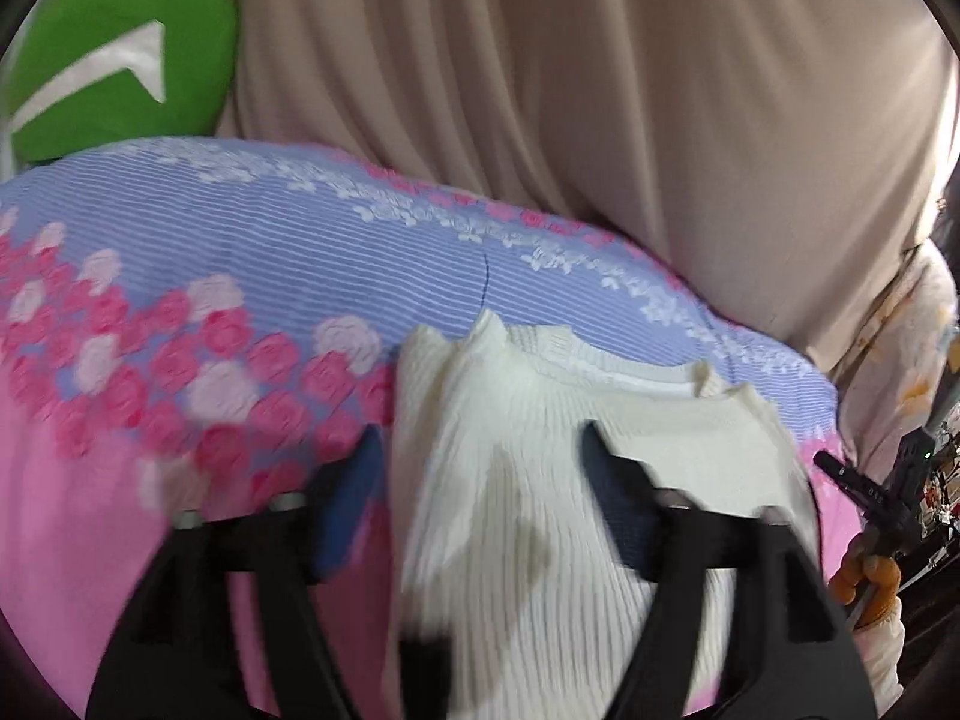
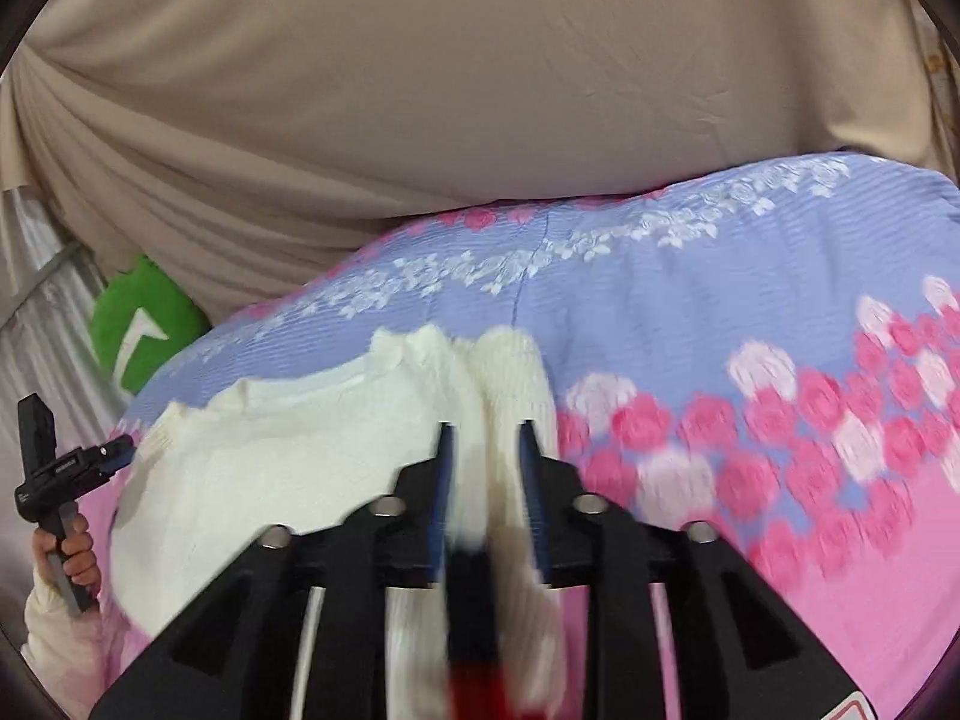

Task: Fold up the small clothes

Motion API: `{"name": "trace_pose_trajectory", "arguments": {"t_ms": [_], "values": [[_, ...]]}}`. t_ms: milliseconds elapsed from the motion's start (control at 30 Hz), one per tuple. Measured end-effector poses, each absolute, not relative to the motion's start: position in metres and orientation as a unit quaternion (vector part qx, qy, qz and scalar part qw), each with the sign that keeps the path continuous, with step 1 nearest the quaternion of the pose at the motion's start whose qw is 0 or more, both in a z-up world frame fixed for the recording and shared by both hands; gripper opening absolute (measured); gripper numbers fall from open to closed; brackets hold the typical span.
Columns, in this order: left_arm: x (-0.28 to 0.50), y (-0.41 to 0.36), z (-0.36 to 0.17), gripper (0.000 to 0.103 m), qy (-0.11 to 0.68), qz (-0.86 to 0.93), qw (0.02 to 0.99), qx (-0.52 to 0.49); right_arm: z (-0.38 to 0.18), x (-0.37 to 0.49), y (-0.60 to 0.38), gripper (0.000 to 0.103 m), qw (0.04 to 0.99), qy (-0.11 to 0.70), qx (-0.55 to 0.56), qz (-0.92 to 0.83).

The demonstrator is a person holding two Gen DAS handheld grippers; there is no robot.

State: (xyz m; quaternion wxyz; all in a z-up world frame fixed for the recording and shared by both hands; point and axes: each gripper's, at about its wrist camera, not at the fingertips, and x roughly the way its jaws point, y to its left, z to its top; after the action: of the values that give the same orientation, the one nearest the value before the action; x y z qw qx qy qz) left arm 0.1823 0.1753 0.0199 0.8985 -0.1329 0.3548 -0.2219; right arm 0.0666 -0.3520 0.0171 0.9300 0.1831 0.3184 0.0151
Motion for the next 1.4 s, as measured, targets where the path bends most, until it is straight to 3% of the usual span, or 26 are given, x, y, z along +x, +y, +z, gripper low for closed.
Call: {"name": "trace_pose_trajectory", "arguments": {"t_ms": [67,267,333,400,467,533,733,967,1067,1133,1200,1300,1367,1400], "values": [[0.151,0.191,0.018,0.093,0.355,-0.219,0.897,-0.145,0.004,0.034,-0.347,0.049,0.925,0.328,0.192,0.024],[0.092,0.206,-0.048,0.093,0.429,-0.214,0.845,-0.239,-0.044,-0.006,-0.334,0.057,0.89,0.374,0.259,0.023],[0.084,0.2,-0.046,0.093,0.404,-0.202,0.862,-0.229,-0.044,-0.003,-0.33,0.057,0.891,0.37,0.264,0.011],[0.09,0.191,-0.046,0.085,0.413,-0.223,0.849,-0.242,-0.043,0.004,-0.325,0.054,0.886,0.364,0.286,0.036],[0.097,0.183,-0.044,0.055,0.428,-0.231,0.838,-0.247,-0.043,0.012,-0.319,0.028,0.883,0.368,0.289,0.042],[0.104,0.171,-0.04,0.028,0.448,-0.228,0.836,-0.221,-0.035,0.009,-0.312,0.022,0.893,0.353,0.277,0.032],[0.08,0.179,-0.003,0.02,0.444,-0.219,0.852,-0.169,-0.01,-0.043,-0.323,0.019,0.905,0.316,0.282,0.025],[0.027,0.199,-0.027,0.014,0.506,-0.189,0.83,-0.137,-0.049,-0.107,-0.324,0.019,0.876,0.387,0.286,0.01],[0.015,0.205,-0.046,0.02,0.514,-0.177,0.826,-0.147,-0.066,-0.118,-0.322,0.022,0.871,0.405,0.279,0.018],[0.017,0.208,-0.038,0.021,0.5,-0.173,0.832,-0.165,-0.058,-0.116,-0.325,0.036,0.872,0.412,0.264,0.007],[0.02,0.209,-0.013,0.026,0.462,-0.172,0.854,-0.165,-0.035,-0.113,-0.331,0.038,0.892,0.384,0.239,-0.011],[0.029,0.193,0.031,0.054,0.398,-0.18,0.891,-0.126,-0.004,-0.099,-0.341,0.049,0.914,0.335,0.23,-0.004],[0.04,0.179,0.049,0.08,0.371,-0.186,0.902,-0.118,0.01,-0.075,-0.338,0.053,0.925,0.312,0.218,0.009],[0.052,0.169,0.054,0.083,0.362,-0.196,0.904,-0.112,0.013,-0.064,-0.336,0.055,0.927,0.309,0.211,0.012]]}}
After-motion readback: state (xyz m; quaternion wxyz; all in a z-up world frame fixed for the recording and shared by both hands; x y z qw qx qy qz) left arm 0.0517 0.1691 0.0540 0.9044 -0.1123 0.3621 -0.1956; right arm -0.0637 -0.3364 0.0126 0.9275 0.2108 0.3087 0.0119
